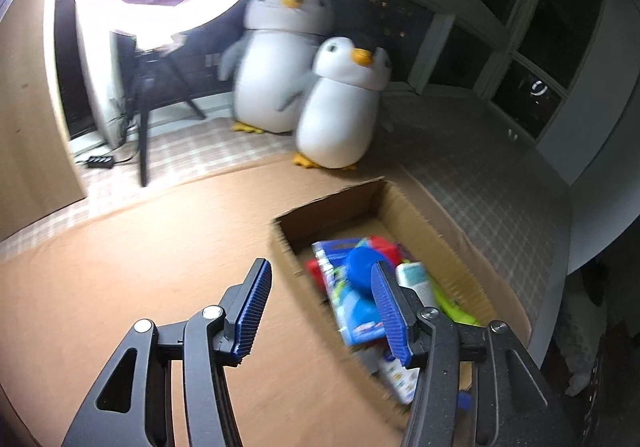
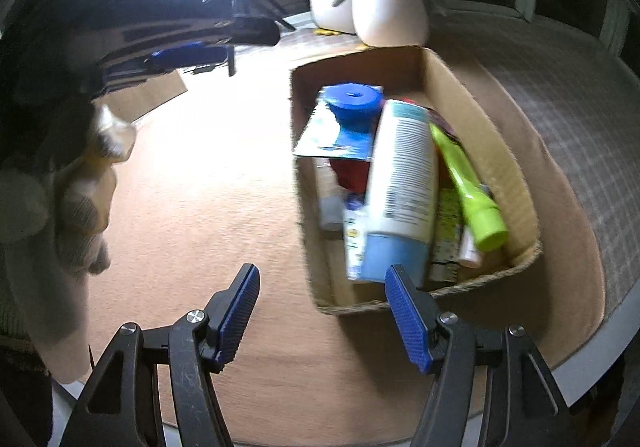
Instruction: Organize objects
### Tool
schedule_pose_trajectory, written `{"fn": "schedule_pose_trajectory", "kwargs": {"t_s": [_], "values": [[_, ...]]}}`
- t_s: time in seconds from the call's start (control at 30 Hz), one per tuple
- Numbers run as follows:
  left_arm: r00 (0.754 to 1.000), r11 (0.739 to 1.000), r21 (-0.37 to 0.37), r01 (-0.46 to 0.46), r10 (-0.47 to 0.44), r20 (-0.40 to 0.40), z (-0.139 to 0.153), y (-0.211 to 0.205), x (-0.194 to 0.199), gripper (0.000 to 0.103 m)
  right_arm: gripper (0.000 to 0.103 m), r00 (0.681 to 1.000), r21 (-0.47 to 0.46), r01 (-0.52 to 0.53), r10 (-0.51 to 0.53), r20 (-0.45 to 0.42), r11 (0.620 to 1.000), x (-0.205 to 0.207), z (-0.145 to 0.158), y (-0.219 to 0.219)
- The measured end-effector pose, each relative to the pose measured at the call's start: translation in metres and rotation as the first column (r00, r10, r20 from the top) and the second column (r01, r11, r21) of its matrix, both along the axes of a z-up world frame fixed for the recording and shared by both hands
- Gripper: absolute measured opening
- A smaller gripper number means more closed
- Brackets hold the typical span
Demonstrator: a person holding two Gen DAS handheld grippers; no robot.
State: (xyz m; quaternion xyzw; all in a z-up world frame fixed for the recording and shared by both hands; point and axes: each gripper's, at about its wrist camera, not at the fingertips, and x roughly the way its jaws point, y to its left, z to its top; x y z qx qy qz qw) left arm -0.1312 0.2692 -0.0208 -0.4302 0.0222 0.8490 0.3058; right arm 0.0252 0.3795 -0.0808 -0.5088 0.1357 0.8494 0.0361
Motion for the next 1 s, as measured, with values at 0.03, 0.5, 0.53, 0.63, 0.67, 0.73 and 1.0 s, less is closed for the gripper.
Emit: {"fn": "schedule_pose_trajectory", "kwargs": {"t_s": [0.03, 0.5, 0.53, 0.63, 0.67, 0.73, 1.0], "values": [[1.0, 1.0, 0.001, -0.015, 0.015, -0.001, 0.001, -0.013, 0.002, 0.058, 0.062, 1.0, 0.002, -0.007, 0.007, -0.003, 1.0, -0.002, 0.001, -0.005], [0.983, 0.982, -0.062, -0.181, 0.181, -0.008, -0.006, -0.145, 0.027, 0.076, 0.067, 0.995, 0.036, -0.095, 0.096, -0.033, 0.995, -0.027, 0.014, -0.07], [0.981, 0.979, -0.066, -0.195, 0.195, -0.005, -0.007, -0.155, 0.029, 0.076, 0.068, 0.994, 0.04, -0.1, 0.102, -0.035, 0.994, -0.029, 0.015, -0.075], [0.972, 0.968, -0.087, -0.236, 0.236, -0.005, -0.01, -0.182, 0.038, 0.08, 0.069, 0.992, 0.05, -0.117, 0.119, -0.039, 0.992, -0.035, 0.016, -0.089], [0.969, 0.964, -0.093, -0.248, 0.248, -0.008, -0.011, -0.189, 0.04, 0.084, 0.069, 0.991, 0.053, -0.122, 0.125, -0.041, 0.991, -0.036, 0.017, -0.094], [0.961, 0.955, -0.107, -0.275, 0.276, -0.008, -0.014, -0.205, 0.044, 0.087, 0.069, 0.99, 0.06, -0.132, 0.135, -0.046, 0.989, -0.039, 0.018, -0.103], [0.931, 0.922, -0.143, -0.361, 0.366, 0.011, -0.025, -0.252, 0.065, 0.089, 0.071, 0.985, 0.091, -0.16, 0.165, -0.054, 0.983, -0.05, 0.018, -0.13]]}}
